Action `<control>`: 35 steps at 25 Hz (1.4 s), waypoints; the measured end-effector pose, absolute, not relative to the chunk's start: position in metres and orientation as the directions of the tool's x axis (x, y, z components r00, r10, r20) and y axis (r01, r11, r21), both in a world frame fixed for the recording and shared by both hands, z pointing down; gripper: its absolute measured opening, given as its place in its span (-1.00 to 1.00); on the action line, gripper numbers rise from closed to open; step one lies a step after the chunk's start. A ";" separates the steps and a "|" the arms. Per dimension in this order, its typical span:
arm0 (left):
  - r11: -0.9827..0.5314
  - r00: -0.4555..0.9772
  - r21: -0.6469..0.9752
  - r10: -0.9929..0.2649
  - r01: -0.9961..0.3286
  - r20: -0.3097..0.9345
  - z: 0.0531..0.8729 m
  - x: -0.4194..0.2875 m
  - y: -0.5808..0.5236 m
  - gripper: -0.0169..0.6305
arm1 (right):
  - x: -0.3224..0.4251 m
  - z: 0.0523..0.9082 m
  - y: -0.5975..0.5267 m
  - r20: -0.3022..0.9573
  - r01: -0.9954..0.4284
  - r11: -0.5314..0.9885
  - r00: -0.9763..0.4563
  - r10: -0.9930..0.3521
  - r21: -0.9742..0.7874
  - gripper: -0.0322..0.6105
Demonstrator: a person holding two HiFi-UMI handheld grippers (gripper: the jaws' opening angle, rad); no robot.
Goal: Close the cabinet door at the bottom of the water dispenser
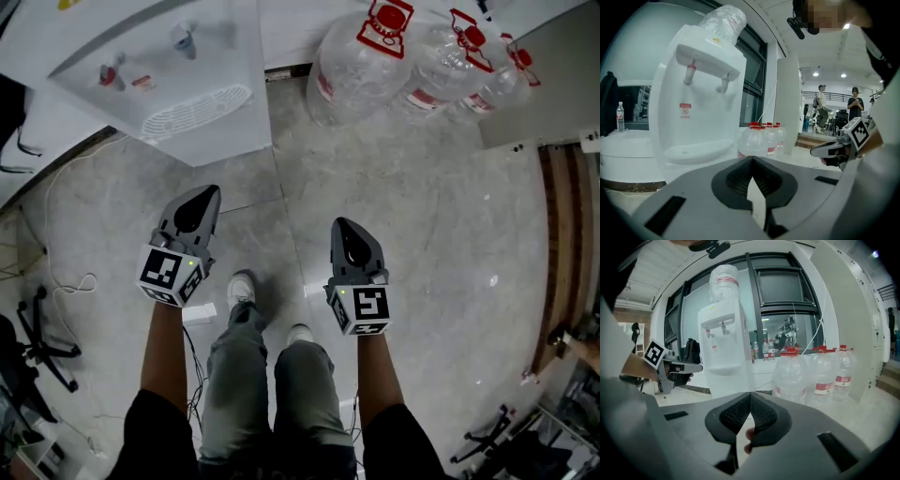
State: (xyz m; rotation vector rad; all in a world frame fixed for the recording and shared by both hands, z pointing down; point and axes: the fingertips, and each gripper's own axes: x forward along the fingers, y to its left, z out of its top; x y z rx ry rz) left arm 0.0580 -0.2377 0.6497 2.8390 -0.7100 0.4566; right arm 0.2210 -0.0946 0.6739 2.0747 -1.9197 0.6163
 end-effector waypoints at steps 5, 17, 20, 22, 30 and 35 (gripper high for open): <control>-0.845 0.817 0.112 -0.459 -0.523 0.350 0.568 0.039 -0.216 -0.91 | 0.210 0.585 -0.093 0.447 -0.989 -0.080 0.017 -0.894 -0.122 -0.86; -0.770 0.755 0.121 -0.561 -0.627 0.340 0.378 0.006 -0.169 -0.91 | 0.193 0.391 -0.071 0.434 -0.994 -0.016 -0.034 -0.900 -0.112 -0.86; -0.761 0.740 0.098 -0.580 -0.641 0.340 0.336 0.003 -0.153 -0.91 | 0.193 0.348 -0.061 0.422 -0.995 -0.006 -0.038 -0.906 -0.103 -0.86; -0.753 0.732 0.093 -0.593 -0.652 0.335 0.310 0.000 -0.143 -0.91 | 0.191 0.322 -0.055 0.417 -0.996 0.010 -0.048 -0.908 -0.093 -0.86; -0.717 0.707 0.098 -0.639 -0.690 0.304 0.231 -0.021 -0.113 -0.91 | 0.179 0.239 -0.037 0.390 -0.997 0.053 -0.069 -0.918 -0.050 -0.86; -0.699 0.692 0.086 -0.670 -0.710 0.269 0.184 -0.039 -0.098 -0.91 | 0.173 0.198 -0.019 0.395 -0.998 0.066 -0.070 -0.916 -0.023 -0.86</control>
